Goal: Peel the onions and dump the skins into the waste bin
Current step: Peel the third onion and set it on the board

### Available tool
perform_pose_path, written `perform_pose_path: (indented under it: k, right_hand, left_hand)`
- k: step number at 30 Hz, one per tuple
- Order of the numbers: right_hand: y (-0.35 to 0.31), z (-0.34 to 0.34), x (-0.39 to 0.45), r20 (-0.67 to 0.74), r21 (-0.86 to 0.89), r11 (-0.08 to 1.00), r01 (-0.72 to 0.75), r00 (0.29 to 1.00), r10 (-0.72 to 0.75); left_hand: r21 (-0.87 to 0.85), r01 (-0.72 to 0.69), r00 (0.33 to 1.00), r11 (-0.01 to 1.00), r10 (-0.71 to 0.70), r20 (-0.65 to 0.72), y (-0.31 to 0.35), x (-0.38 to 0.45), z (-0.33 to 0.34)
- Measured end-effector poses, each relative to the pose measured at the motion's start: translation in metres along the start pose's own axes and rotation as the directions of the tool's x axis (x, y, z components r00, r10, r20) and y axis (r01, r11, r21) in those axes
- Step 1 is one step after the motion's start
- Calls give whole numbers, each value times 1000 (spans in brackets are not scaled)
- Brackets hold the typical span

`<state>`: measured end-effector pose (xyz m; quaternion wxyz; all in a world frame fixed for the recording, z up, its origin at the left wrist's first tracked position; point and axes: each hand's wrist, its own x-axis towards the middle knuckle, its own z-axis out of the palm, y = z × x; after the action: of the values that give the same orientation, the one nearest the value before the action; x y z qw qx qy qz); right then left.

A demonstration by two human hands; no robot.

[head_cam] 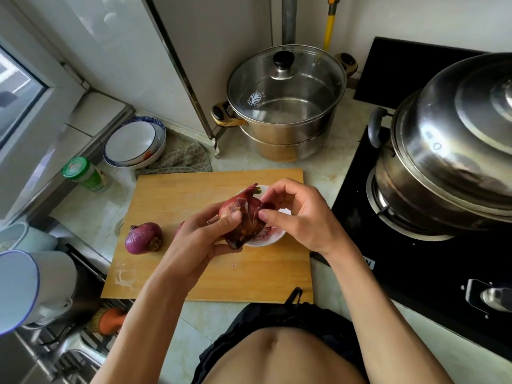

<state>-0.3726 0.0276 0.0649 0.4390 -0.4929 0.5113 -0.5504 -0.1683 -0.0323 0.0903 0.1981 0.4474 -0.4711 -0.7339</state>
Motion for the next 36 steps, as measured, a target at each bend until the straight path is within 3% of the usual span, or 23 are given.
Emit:
perform_pose_path:
  k: [12,23,36]
  right_hand:
    - [-2,3,0,-45,87,996,-15,999,19]
    - [0,3,1,-75,24,1000,8,997,-6]
    - [-10,-6,-10,-36,72,997,-25,999,27]
  left_hand:
    - [0,16,999,1000,-16,-47,1,-3,-2]
    - [-21,40,999,999,-41,-22,4,-4,1]
    - [-341,37,959,939,-130,-252,-3,6,5]
